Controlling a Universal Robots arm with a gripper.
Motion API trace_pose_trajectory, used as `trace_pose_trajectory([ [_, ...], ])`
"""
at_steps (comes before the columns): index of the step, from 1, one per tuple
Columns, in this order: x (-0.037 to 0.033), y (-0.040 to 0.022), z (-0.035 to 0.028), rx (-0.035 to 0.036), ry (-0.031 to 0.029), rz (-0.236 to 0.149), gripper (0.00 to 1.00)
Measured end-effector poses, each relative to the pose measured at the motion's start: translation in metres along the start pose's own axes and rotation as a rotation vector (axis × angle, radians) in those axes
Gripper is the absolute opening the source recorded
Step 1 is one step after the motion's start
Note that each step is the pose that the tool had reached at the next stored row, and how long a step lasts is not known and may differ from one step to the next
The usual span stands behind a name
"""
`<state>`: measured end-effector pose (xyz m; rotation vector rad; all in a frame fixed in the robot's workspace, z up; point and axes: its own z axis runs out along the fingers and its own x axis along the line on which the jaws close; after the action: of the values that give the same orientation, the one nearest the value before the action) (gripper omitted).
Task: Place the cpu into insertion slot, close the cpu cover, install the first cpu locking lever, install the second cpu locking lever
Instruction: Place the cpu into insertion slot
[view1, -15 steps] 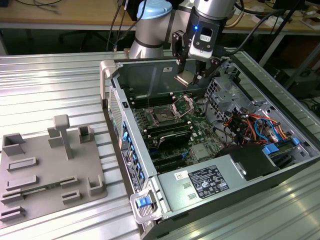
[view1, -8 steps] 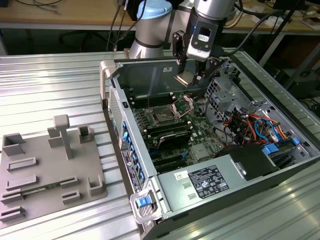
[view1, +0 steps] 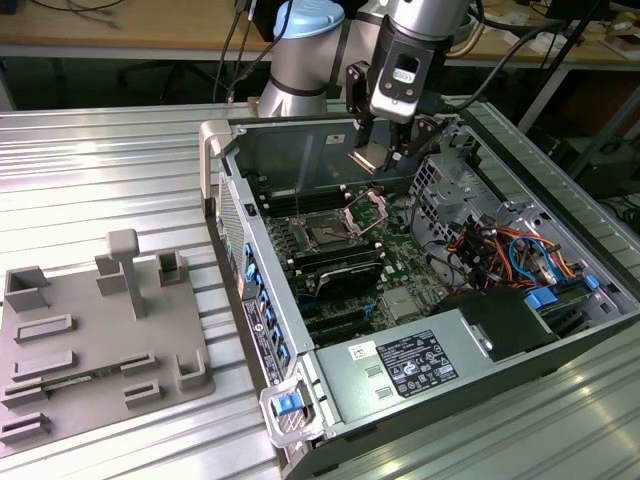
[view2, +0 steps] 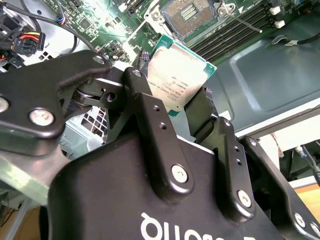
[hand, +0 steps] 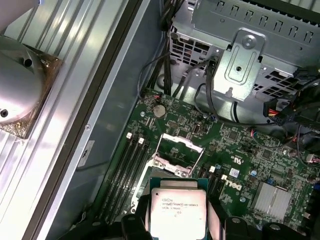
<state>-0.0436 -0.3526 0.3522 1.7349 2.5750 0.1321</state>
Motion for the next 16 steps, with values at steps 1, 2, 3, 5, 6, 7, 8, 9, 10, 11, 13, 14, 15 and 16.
trace_pose_trajectory([
  [1, 0.0, 0.0, 0.0, 0.0, -0.0004, 0.004, 0.55],
  [2, 0.0, -0.0001, 0.0001, -0.0001, -0.0006, 0.007, 0.55],
  [3, 0.0, -0.0001, 0.0001, -0.0001, -0.0011, 0.012, 0.55],
  [5, 0.0, -0.0002, 0.0002, -0.0008, -0.0034, 0.038, 0.55],
  [6, 0.0001, -0.0003, 0.0003, -0.001, -0.0047, 0.052, 0.55],
  [7, 0.0001, -0.0003, 0.0003, -0.0013, -0.0059, 0.066, 0.55],
  [8, 0.0001, -0.0003, 0.0003, -0.0014, -0.0066, 0.073, 0.55],
  [9, 0.0001, -0.0004, 0.0003, -0.0015, -0.0071, 0.079, 0.55],
  [10, 0.0001, -0.0003, 0.0004, -0.0018, -0.008, 0.089, 0.55],
  [11, 0.0001, -0.0004, 0.0004, -0.002, -0.0094, 0.105, 0.55],
  [13, 0.0001, -0.0004, 0.0005, -0.0024, -0.0113, 0.126, 0.55],
  [14, 0.0001, -0.0004, 0.0005, -0.0027, -0.0124, 0.139, 0.55],
  [15, 0.0001, -0.0004, 0.0006, -0.003, -0.0139, 0.156, 0.55],
  [16, 0.0001, -0.0004, 0.0006, -0.0033, -0.0154, 0.172, 0.55],
])
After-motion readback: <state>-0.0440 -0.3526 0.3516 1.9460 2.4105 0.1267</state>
